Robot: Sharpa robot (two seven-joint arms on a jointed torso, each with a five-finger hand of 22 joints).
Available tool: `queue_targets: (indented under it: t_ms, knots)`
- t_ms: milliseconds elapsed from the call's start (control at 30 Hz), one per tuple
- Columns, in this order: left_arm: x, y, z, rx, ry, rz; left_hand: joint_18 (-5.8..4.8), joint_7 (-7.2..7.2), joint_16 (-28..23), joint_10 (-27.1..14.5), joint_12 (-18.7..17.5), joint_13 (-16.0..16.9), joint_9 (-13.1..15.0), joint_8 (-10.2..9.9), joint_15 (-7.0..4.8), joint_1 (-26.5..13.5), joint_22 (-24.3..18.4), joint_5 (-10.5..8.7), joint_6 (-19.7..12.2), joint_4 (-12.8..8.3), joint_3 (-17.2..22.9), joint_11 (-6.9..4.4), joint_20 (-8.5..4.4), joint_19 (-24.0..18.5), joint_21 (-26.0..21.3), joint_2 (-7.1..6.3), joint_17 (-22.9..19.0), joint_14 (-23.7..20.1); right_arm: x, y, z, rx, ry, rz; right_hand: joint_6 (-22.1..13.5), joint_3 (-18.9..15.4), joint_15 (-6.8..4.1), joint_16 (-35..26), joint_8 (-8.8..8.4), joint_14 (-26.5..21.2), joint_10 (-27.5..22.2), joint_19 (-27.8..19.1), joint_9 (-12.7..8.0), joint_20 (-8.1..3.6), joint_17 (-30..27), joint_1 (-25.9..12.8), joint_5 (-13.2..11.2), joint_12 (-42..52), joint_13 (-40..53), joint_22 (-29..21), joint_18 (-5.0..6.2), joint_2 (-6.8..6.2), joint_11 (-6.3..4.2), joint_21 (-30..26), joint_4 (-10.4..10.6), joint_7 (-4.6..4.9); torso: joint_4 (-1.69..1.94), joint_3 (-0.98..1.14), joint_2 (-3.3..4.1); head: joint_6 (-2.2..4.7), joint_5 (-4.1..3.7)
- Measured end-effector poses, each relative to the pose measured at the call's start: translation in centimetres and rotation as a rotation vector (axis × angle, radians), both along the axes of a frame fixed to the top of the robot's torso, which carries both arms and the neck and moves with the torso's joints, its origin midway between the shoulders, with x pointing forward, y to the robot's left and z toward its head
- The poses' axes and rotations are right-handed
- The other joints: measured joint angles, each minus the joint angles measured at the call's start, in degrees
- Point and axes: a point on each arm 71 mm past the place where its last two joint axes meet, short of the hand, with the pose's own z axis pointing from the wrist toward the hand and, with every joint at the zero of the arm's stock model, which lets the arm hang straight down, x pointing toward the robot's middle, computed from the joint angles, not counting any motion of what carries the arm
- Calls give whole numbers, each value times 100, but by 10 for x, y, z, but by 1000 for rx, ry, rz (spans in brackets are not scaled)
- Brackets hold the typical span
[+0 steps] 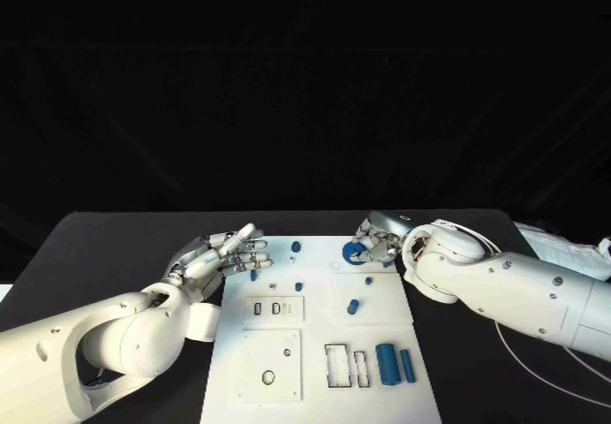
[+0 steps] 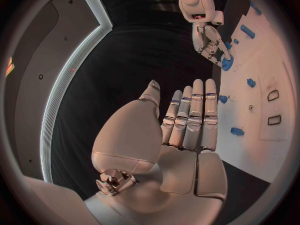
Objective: Assemble the parts on the task board
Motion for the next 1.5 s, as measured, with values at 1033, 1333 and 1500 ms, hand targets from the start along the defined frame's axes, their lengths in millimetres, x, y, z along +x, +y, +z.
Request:
queue_targets:
  t_ms: [1033, 1333, 1500]
  knots:
    - [0, -1, 0, -1, 4, -4, 1, 0, 0, 0, 0, 1, 0, 0, 0, 22, -4, 0, 0, -35, 2, 0, 20, 21, 0, 22, 15, 0, -14, 54, 12, 26, -145, 112, 330, 925, -64, 91, 112, 1, 124, 189, 4, -119, -2, 255, -564, 234, 57, -2, -91, 88, -110, 133, -561, -54, 31, -17, -5, 10, 12]
    - [0, -2, 0, -2, 4, -7, 0, 0, 0, 0, 0, 1, 0, 0, 0, 22, -4, 0, 0, -35, 2, 0, 20, 21, 0, 22, 14, 0, -15, 92, 15, 48, -171, 172, 330, 934, -63, 91, 82, 0, 124, 188, 3, -119, -2, 206, -565, 246, 56, -2, -91, 137, -109, 133, -554, -54, 50, -24, 2, 4, 46]
    - [0, -2, 0, -3, 4, -8, 0, 0, 0, 0, 0, 1, 0, 0, 0, 22, -3, 0, 0, -35, 2, 0, 20, 21, 0, 22, 14, 0, -16, 109, 10, 46, -165, 198, 330, 964, -63, 91, 59, 0, 123, 188, 3, -119, -3, 187, -568, 256, 56, -3, -90, 155, -109, 133, -555, -54, 71, -30, 7, -10, 51]
